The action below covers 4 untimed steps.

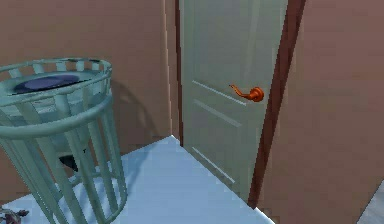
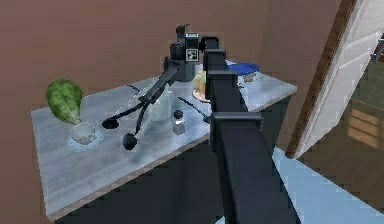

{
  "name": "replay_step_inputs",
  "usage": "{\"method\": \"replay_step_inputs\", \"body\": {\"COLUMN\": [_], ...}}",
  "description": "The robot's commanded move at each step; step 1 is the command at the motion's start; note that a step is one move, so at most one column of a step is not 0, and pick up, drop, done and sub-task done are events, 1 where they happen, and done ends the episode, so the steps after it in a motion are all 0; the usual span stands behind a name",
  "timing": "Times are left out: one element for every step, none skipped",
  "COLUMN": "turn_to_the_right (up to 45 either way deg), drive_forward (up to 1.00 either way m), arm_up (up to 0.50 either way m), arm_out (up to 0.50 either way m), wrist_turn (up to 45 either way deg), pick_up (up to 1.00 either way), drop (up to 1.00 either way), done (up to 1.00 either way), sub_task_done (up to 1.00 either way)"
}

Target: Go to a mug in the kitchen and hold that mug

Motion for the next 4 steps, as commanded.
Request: {"method": "replay_step_inputs", "body": {"turn_to_the_right": [0.0, 0.0, 0.0, 0.0], "drive_forward": [0.0, 0.0, 0.0, 0.0], "arm_up": [0.0, 0.0, 0.0, -0.16], "arm_out": [0.0, 0.0, 0.0, 0.0], "wrist_turn": [45.0, 45.0, 9.0, 0.0], "pick_up": [0.0, 0.0, 0.0, 0.0], "drop": [0.0, 0.0, 0.0, 0.0], "done": [0.0, 0.0, 0.0, 0.0], "sub_task_done": [0.0, 0.0, 0.0, 0.0]}}
